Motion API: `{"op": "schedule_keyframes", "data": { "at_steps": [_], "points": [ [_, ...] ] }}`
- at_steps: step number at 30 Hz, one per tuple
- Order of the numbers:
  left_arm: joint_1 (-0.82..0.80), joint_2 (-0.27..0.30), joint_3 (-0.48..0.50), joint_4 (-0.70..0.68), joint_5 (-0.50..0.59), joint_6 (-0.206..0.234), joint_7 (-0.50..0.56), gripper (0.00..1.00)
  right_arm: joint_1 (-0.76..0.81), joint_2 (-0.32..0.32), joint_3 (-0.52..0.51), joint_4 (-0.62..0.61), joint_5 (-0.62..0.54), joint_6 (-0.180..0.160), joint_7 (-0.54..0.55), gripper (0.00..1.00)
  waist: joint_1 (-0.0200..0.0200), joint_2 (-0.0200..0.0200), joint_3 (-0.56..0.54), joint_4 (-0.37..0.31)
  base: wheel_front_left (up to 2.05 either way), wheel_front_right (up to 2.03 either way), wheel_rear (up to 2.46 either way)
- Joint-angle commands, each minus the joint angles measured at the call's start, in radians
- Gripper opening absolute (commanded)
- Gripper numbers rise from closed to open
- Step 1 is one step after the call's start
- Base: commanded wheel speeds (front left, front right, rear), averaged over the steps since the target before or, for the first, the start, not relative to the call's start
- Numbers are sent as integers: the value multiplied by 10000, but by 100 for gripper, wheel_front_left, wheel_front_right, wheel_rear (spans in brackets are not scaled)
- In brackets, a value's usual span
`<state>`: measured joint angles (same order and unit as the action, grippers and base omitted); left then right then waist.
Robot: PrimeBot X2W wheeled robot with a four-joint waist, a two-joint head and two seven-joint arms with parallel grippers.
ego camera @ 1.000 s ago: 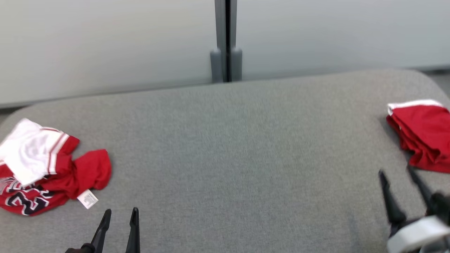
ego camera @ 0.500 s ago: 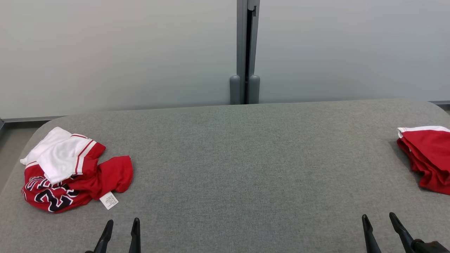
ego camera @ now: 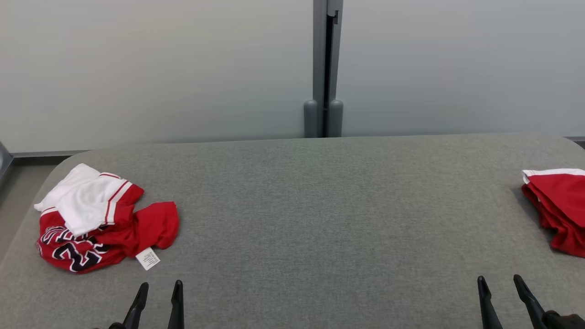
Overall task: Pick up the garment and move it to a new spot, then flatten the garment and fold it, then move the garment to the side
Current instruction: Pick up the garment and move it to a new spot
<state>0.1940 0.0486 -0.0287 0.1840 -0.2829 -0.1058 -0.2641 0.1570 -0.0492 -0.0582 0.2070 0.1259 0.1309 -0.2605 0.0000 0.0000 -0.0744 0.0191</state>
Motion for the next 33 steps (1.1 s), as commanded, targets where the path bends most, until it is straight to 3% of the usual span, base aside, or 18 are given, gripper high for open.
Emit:
{"op": "schedule_keyframes", "data": {
  "at_steps": [1,14,22,30,33],
  "points": [
    [-201,36,-20,-8,-14,-41,-3,100,152,-31,-86,-110,78,-2,-66,100,0,0,-40,286,0,0,0],
    [259,36,345,-85,127,112,-3,100,164,-31,887,-103,373,-2,-59,100,0,0,-501,3893,0,0,0],
    [543,31,955,-822,-161,276,-3,100,-618,-46,1861,287,385,-2,-59,100,0,0,-188,4314,0,0,0],
    [-166,34,609,-727,17,58,-3,100,-195,-47,1708,210,436,-2,-59,100,0,0,-120,4316,0,0,0],
    [-996,40,392,-351,-117,-74,0,100,-252,-54,1609,-5,90,-2,-59,100,0,0,532,4171,0,0,0]
  ]
}}
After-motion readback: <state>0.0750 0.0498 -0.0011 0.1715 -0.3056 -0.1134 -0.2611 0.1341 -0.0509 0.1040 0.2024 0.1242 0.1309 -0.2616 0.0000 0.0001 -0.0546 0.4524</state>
